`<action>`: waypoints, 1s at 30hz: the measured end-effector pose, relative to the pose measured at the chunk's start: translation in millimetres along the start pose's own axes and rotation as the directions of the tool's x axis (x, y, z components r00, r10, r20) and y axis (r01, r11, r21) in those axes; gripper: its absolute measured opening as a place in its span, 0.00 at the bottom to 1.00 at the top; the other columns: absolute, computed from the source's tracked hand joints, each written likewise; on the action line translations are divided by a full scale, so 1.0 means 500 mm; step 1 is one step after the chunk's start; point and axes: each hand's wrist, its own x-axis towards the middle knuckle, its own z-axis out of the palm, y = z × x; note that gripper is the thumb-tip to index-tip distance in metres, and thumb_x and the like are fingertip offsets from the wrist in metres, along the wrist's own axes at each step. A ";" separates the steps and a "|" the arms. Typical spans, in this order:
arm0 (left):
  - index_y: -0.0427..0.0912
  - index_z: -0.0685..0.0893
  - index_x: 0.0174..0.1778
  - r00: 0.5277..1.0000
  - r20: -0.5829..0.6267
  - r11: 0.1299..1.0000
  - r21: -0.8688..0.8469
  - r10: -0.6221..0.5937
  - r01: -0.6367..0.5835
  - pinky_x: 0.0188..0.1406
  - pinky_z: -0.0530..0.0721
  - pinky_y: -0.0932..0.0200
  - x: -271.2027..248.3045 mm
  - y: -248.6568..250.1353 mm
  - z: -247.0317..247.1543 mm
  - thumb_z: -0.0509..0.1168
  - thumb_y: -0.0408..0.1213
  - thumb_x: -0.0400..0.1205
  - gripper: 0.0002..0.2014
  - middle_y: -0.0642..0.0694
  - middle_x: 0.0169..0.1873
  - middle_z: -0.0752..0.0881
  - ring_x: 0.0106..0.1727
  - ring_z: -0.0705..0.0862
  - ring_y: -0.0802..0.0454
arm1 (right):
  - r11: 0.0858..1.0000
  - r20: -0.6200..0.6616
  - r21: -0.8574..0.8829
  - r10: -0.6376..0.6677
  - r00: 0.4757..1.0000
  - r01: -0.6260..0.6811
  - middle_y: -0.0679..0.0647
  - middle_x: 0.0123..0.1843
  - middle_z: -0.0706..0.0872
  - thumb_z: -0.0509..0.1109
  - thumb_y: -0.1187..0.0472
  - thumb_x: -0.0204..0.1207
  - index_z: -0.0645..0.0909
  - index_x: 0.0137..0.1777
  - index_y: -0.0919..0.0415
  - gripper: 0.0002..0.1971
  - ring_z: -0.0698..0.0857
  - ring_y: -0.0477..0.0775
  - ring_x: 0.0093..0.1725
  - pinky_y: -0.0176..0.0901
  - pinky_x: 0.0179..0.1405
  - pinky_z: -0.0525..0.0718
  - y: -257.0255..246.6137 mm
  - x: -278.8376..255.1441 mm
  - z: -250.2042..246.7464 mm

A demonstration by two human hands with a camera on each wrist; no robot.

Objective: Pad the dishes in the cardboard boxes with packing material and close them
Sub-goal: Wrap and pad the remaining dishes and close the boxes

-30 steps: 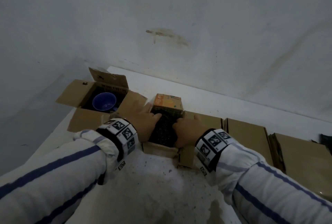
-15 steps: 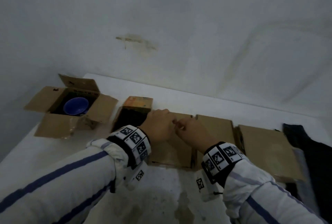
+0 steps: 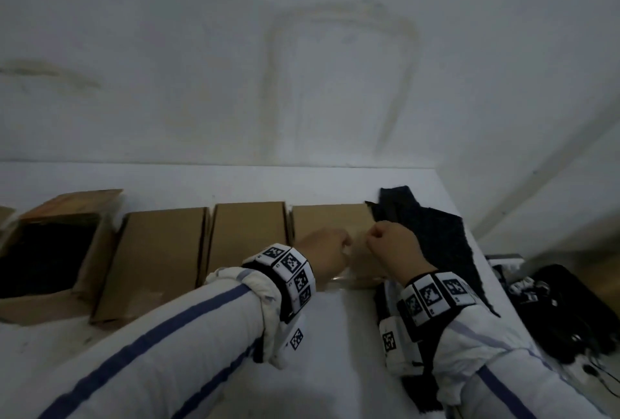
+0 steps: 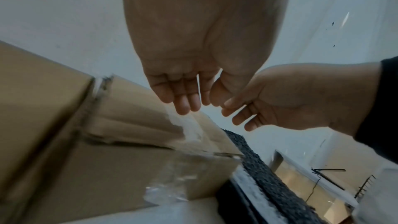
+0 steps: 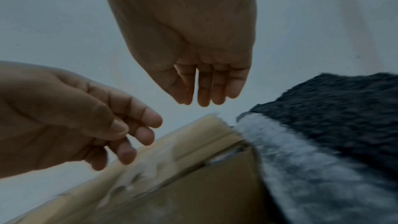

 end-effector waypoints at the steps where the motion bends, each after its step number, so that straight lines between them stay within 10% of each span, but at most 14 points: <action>1: 0.43 0.75 0.72 1.000 0.015 1.000 -0.014 0.015 -0.015 0.68 0.75 0.53 0.013 0.022 0.014 0.59 0.32 0.81 0.21 0.43 0.71 0.76 0.69 0.76 0.45 | 0.999 -0.016 -0.012 0.043 0.999 -0.043 0.63 0.46 0.81 0.61 0.61 0.78 0.79 0.36 0.56 0.10 0.81 0.61 0.49 0.43 0.46 0.75 0.035 0.005 -0.009; 6: 0.34 0.79 0.66 0.994 0.098 0.998 -0.032 0.050 -0.047 0.63 0.78 0.48 0.046 0.102 0.066 0.59 0.31 0.82 0.16 0.36 0.64 0.80 0.63 0.79 0.39 | 0.951 0.007 -0.162 0.269 0.963 -0.264 0.64 0.67 0.69 0.66 0.49 0.77 0.70 0.65 0.65 0.24 0.71 0.69 0.67 0.57 0.62 0.75 0.150 0.006 -0.005; 17: 0.41 0.77 0.69 0.999 0.042 0.994 -0.109 0.015 -0.011 0.66 0.77 0.55 0.061 0.098 0.091 0.62 0.32 0.81 0.19 0.42 0.66 0.79 0.65 0.78 0.46 | 0.976 0.032 -0.082 0.204 0.979 -0.200 0.67 0.65 0.75 0.60 0.67 0.78 0.75 0.62 0.69 0.13 0.78 0.67 0.63 0.50 0.59 0.77 0.186 0.011 0.013; 20: 0.40 0.82 0.56 0.999 0.022 0.976 -0.216 0.028 -0.023 0.56 0.79 0.54 0.056 0.106 0.086 0.58 0.37 0.85 0.10 0.42 0.49 0.83 0.52 0.82 0.46 | 0.989 -0.038 0.027 0.149 0.988 -0.148 0.65 0.62 0.81 0.64 0.65 0.74 0.79 0.60 0.67 0.15 0.80 0.65 0.61 0.45 0.57 0.77 0.156 0.009 -0.028; 24: 0.35 0.81 0.57 0.990 0.129 0.624 -0.769 -0.063 0.140 0.31 0.79 0.58 0.058 0.109 0.075 0.54 0.58 0.84 0.27 0.46 0.30 0.81 0.30 0.80 0.51 | 0.989 -0.052 0.150 0.014 0.999 -0.006 0.60 0.59 0.84 0.66 0.60 0.76 0.81 0.60 0.62 0.14 0.82 0.60 0.60 0.43 0.55 0.76 0.073 -0.010 -0.065; 27: 0.39 0.84 0.56 0.985 0.124 0.345 -0.925 -0.123 0.160 0.52 0.86 0.46 0.050 0.098 0.044 0.54 0.58 0.84 0.26 0.37 0.45 0.88 0.49 0.87 0.40 | 0.972 0.013 0.199 -0.131 0.991 0.126 0.58 0.56 0.86 0.67 0.59 0.75 0.84 0.58 0.59 0.13 0.83 0.58 0.56 0.42 0.53 0.78 0.016 -0.033 -0.064; 30: 0.39 0.81 0.42 0.961 -0.032 0.416 -0.905 -0.274 0.088 0.49 0.83 0.48 0.033 0.064 0.006 0.58 0.42 0.85 0.12 0.37 0.41 0.84 0.41 0.84 0.43 | 0.929 0.111 0.334 -0.208 0.972 0.160 0.57 0.47 0.88 0.67 0.60 0.74 0.87 0.50 0.60 0.09 0.85 0.56 0.47 0.45 0.47 0.81 -0.017 -0.045 -0.051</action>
